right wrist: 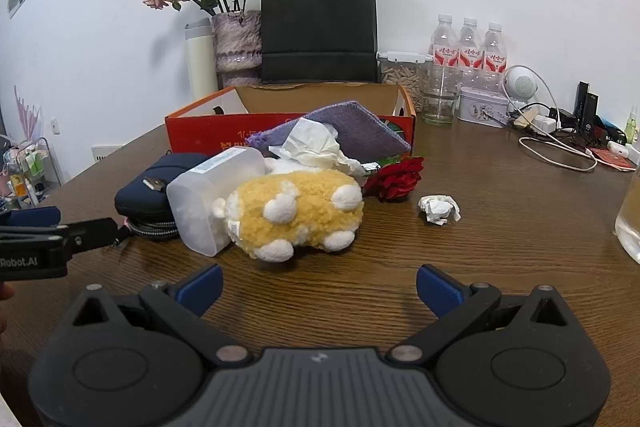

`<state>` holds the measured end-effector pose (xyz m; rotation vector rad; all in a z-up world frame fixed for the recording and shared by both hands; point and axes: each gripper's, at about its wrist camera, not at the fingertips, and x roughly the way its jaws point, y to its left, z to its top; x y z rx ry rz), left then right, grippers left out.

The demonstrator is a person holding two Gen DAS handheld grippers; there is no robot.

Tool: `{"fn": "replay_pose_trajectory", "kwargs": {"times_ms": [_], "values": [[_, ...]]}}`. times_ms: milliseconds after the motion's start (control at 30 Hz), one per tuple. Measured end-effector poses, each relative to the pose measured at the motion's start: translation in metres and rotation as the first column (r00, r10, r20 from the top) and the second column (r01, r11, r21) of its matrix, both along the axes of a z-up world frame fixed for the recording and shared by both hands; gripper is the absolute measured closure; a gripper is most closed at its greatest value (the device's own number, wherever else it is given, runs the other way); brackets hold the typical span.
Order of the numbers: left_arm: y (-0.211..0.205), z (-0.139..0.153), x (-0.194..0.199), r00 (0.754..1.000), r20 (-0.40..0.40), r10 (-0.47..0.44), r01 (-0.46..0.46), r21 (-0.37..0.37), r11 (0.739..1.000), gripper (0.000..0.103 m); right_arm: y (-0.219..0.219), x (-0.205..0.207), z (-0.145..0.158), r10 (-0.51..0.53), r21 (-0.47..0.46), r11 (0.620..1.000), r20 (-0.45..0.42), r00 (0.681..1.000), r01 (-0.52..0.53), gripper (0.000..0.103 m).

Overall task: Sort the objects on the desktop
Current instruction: 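Move right tool to the plush sheep while left tool reaches the black cable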

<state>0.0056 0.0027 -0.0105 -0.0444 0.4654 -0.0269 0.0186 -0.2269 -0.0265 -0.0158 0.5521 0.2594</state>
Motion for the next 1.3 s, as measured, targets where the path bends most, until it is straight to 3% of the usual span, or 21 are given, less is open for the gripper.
{"fn": "replay_pose_trajectory", "kwargs": {"times_ms": [533, 800, 967, 1133, 1300], "values": [[-0.01, -0.004, 0.006, 0.998, -0.01, -0.06, 0.06, 0.017, 0.998, 0.0, 0.003, 0.003, -0.003, 0.011, -0.001, 1.0, -0.014, 1.0, -0.011, 0.0], [-0.022, 0.007, 0.01, 0.99, 0.096, -0.108, 0.103, 0.053, 0.993, 0.0, 0.005, 0.011, -0.003, 0.017, -0.018, 1.0, -0.015, 1.0, -0.017, 0.0], [-0.033, 0.008, 0.019, 0.983, 0.122, -0.136, 0.121, 0.121, 0.985, 0.013, 0.008, 0.021, -0.001, 0.03, -0.034, 0.999, -0.01, 1.0, -0.03, 0.0], [-0.035, 0.003, 0.03, 0.984, 0.1, -0.149, 0.134, 0.138, 0.981, 0.035, 0.013, 0.032, -0.001, 0.04, -0.056, 0.998, -0.016, 0.999, -0.041, 0.0], [-0.035, 0.001, 0.034, 0.98, 0.11, -0.168, 0.151, 0.143, 0.978, 0.042, 0.018, 0.041, 0.0, 0.047, -0.078, 0.996, -0.007, 0.999, -0.048, 0.0]]}}
